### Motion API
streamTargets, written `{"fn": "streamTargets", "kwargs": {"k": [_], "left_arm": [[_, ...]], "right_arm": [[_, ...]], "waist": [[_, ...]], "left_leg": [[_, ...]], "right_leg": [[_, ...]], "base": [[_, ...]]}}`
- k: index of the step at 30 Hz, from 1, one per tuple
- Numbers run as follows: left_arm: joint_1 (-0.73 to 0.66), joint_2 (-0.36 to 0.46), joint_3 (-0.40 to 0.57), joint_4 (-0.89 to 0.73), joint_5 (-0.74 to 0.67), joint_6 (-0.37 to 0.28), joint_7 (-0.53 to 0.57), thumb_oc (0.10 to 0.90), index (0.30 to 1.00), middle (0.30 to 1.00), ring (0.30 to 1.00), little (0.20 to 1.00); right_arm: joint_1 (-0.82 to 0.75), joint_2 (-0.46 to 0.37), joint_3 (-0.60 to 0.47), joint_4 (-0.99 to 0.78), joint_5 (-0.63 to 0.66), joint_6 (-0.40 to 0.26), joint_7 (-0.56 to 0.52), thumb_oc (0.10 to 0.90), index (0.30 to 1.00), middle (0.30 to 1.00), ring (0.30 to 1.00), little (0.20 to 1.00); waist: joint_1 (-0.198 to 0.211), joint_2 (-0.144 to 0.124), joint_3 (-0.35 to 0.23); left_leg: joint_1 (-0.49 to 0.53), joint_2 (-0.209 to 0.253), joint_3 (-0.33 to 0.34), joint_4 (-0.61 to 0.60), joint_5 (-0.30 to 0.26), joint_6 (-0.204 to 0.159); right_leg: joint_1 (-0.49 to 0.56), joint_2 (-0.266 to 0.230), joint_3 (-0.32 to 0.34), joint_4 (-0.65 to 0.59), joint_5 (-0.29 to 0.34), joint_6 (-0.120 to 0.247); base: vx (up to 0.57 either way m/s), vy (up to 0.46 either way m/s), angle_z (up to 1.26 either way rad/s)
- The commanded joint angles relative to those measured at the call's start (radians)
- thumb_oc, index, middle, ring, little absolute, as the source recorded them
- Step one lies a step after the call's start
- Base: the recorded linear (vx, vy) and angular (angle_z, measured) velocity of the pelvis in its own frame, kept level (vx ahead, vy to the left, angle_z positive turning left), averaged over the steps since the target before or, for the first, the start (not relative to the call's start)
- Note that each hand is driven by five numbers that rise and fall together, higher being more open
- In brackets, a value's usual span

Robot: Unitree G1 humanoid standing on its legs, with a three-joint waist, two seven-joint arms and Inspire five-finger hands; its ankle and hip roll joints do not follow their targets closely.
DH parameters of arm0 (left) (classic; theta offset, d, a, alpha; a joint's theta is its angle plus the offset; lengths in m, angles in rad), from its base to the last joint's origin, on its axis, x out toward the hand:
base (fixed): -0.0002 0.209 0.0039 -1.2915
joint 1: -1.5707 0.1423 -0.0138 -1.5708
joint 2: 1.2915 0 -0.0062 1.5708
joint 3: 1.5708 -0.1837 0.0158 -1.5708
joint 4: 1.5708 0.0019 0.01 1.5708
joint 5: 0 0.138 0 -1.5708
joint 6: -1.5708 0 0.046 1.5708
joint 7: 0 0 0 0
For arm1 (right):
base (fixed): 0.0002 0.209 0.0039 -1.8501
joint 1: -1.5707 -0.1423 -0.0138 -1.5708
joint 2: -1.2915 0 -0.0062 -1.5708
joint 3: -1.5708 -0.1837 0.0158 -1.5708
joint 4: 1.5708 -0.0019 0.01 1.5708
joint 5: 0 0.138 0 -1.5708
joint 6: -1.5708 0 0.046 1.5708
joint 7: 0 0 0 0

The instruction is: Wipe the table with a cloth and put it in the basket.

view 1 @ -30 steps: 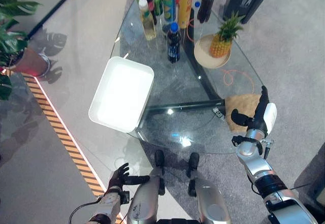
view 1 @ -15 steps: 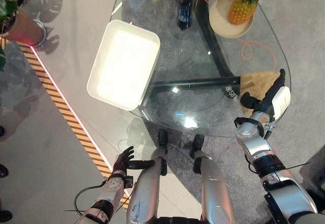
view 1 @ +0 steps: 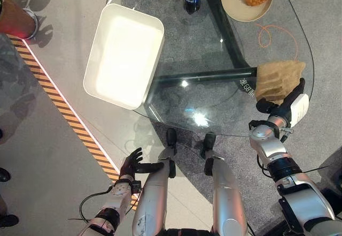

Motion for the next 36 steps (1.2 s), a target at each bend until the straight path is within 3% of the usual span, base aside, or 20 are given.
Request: {"fn": "streamTargets", "kwargs": {"k": [1, 12, 13, 24, 27, 36], "left_arm": [[0.061, -0.009, -0.045, 0.003, -0.018, 0.011, 0.029, 0.8, 0.9, 0.9, 0.9, 0.9], [0.055, 0.002, -0.061, -0.037, -0.039, 0.016, 0.047, 0.8, 0.9, 0.9, 0.9, 0.9], [0.066, 0.003, -0.069, -0.042, -0.042, 0.017, 0.048, 0.8, 0.9, 0.9, 0.9, 0.9], [0.06, 0.008, -0.106, -0.086, -0.066, -0.012, 0.052, 0.8, 0.9, 0.9, 0.9, 0.9], [0.058, 0.007, -0.123, -0.106, -0.076, -0.013, 0.061, 0.8, 0.9, 0.9, 0.9, 0.9], [0.056, 0.015, -0.144, -0.125, -0.103, -0.014, 0.058, 0.8, 0.9, 0.9, 0.9, 0.9]], "right_arm": [[-0.029, -0.11, -0.033, -0.032, 0.009, -0.042, -0.056, 0.8, 0.9, 0.9, 0.9, 0.9], [-0.114, -0.178, -0.015, 0.056, 0.035, -0.053, 0.016, 0.8, 0.9, 0.9, 0.9, 0.9], [-0.117, -0.187, -0.009, 0.069, 0.037, -0.05, 0.018, 0.8, 0.9, 0.9, 0.9, 0.9], [-0.21, -0.248, 0.009, 0.169, 0.096, 0.004, -0.035, 0.8, 0.9, 0.9, 0.9, 0.9], [-0.226, -0.258, 0.006, 0.194, 0.12, -0.009, -0.074, 0.8, 0.9, 0.9, 0.9, 0.9], [-0.302, -0.291, 0.045, 0.27, 0.133, 0.021, -0.017, 0.8, 0.9, 0.9, 0.9, 0.9]], "waist": [[0.006, 0.019, -0.018], [0.022, 0.033, -0.018], [0.025, 0.036, -0.018], [0.044, 0.062, -0.018], [0.046, 0.074, -0.018], [0.052, 0.097, -0.018]], "left_leg": [[-0.047, -0.008, 0.033, 0.138, -0.135, 0.002], [-0.137, -0.016, 0.014, 0.179, -0.137, 0.007], [-0.121, -0.017, 0.005, 0.193, -0.168, 0.001], [-0.224, -0.021, -0.015, 0.24, -0.171, 0.009], [-0.252, -0.023, -0.018, 0.254, -0.173, 0.01], [-0.299, -0.027, -0.019, 0.27, -0.168, 0.005]], "right_leg": [[-0.031, 0.024, -0.013, -0.007, 0.024, 0.009], [-0.124, 0.019, -0.014, 0.037, 0.03, 0.004], [-0.11, 0.02, -0.007, 0.053, 0.001, 0.013], [-0.225, 0.009, -0.001, 0.105, 0.005, 0.012], [-0.257, 0.007, 0.004, 0.122, 0.005, 0.012], [-0.308, 0.003, 0.012, 0.145, 0.006, 0.009]], "base": [[0.04, -0.003, 0.01], [0.05, 0.002, 0.01], [0.09, 0.003, 0.02], [0.04, 0.014, 0.04], [0.01, 0.01, 0.01], [0.0, 0.006, 0.01]]}}
